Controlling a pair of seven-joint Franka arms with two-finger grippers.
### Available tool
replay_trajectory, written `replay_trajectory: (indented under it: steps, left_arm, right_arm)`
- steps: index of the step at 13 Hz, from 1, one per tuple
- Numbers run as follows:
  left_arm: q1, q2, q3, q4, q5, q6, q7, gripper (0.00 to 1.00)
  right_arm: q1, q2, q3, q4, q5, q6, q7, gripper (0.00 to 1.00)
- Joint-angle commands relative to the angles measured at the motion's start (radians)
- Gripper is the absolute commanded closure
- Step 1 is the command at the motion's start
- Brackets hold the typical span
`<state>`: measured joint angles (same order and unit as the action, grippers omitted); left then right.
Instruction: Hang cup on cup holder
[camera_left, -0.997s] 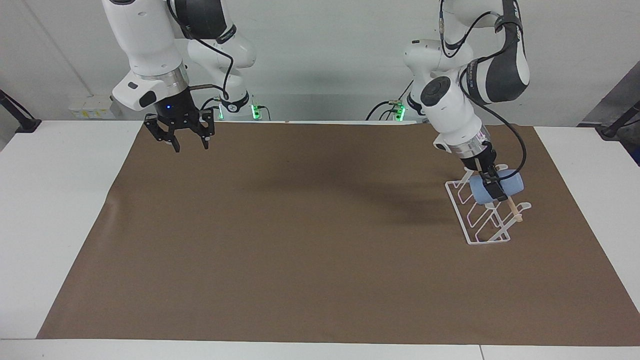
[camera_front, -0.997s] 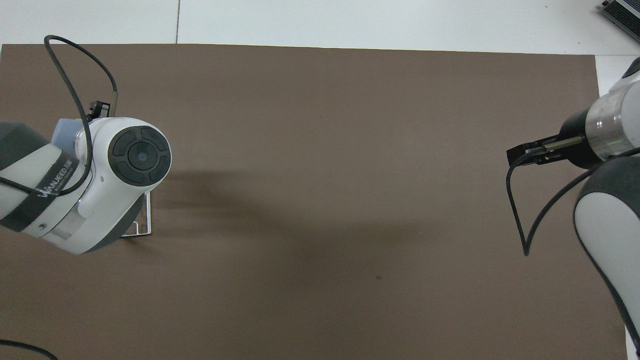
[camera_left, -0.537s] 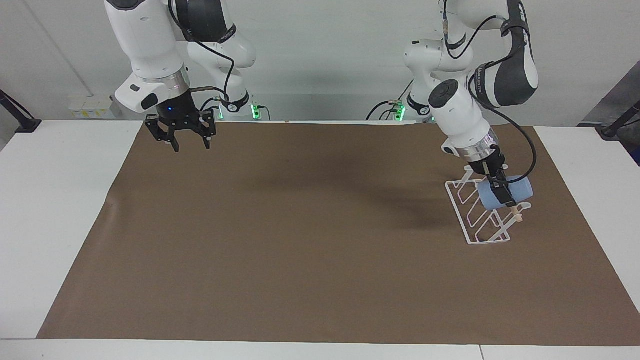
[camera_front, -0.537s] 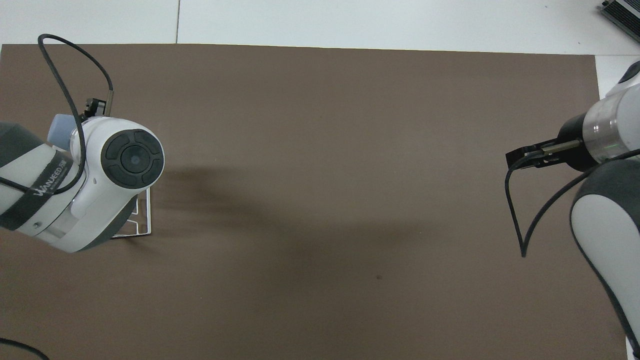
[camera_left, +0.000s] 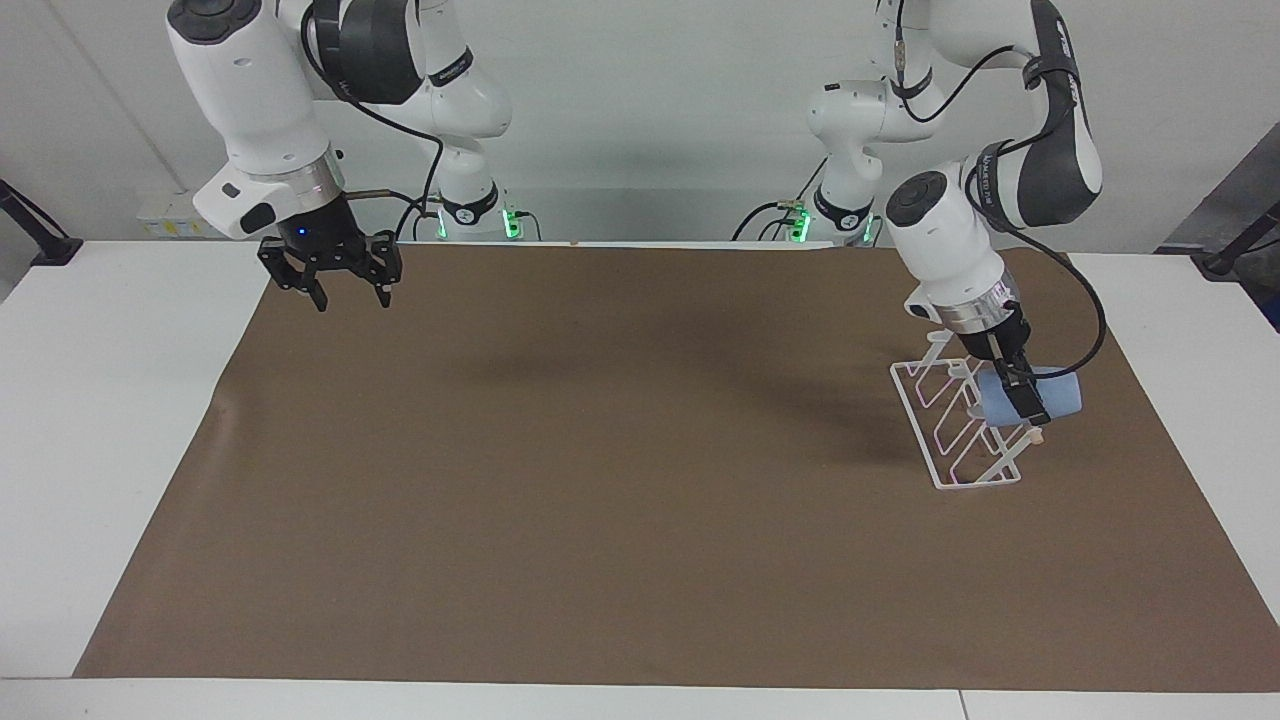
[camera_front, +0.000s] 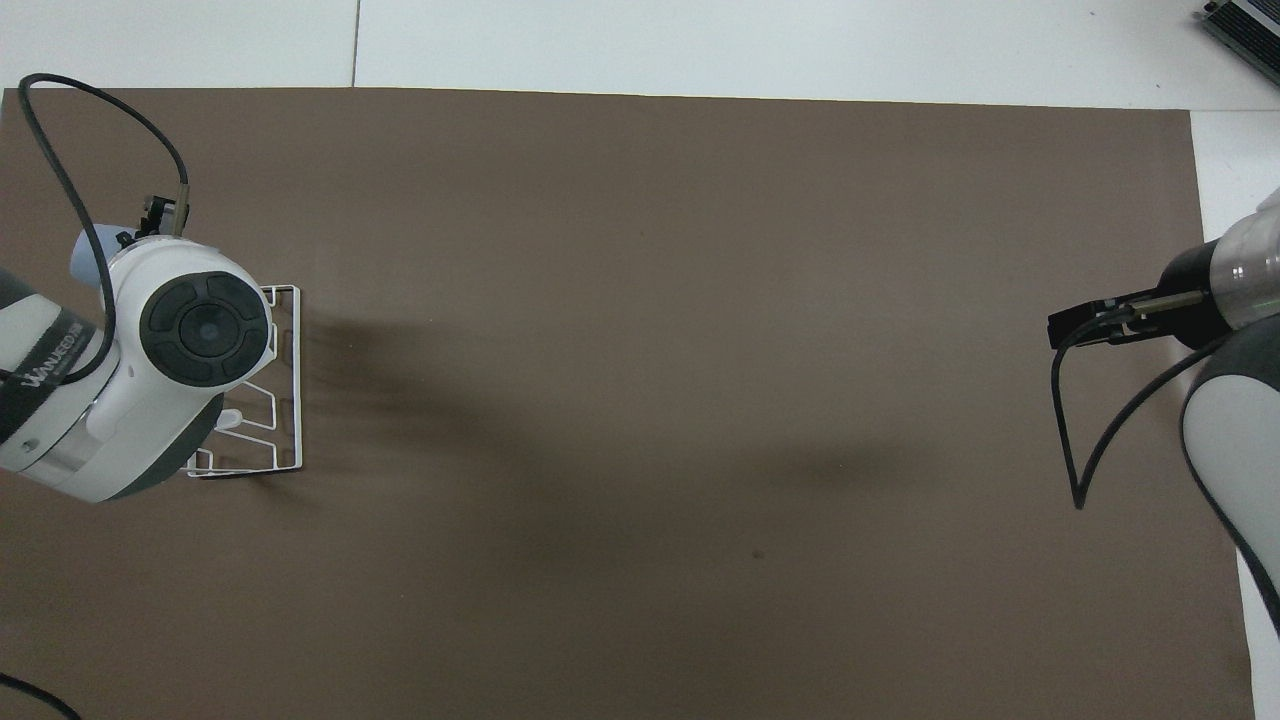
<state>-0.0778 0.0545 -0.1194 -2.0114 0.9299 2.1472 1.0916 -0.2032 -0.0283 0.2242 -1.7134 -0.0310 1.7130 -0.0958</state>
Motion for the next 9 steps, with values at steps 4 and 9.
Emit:
replay_trajectory:
  steps: [4, 9]
  left_arm:
    - [-0.013, -0.018, -0.002, 0.0, 0.027, -0.049, -0.021, 1.0]
    - [-0.016, -0.022, -0.002, -0.009, 0.082, -0.036, -0.05, 1.0]
  right_arm:
    - [-0.018, -0.025, 0.01, -0.031, -0.001, 0.027, -0.032, 0.0]
    - [-0.033, -0.025, 0.01, -0.031, 0.0, 0.046, -0.036, 0.0]
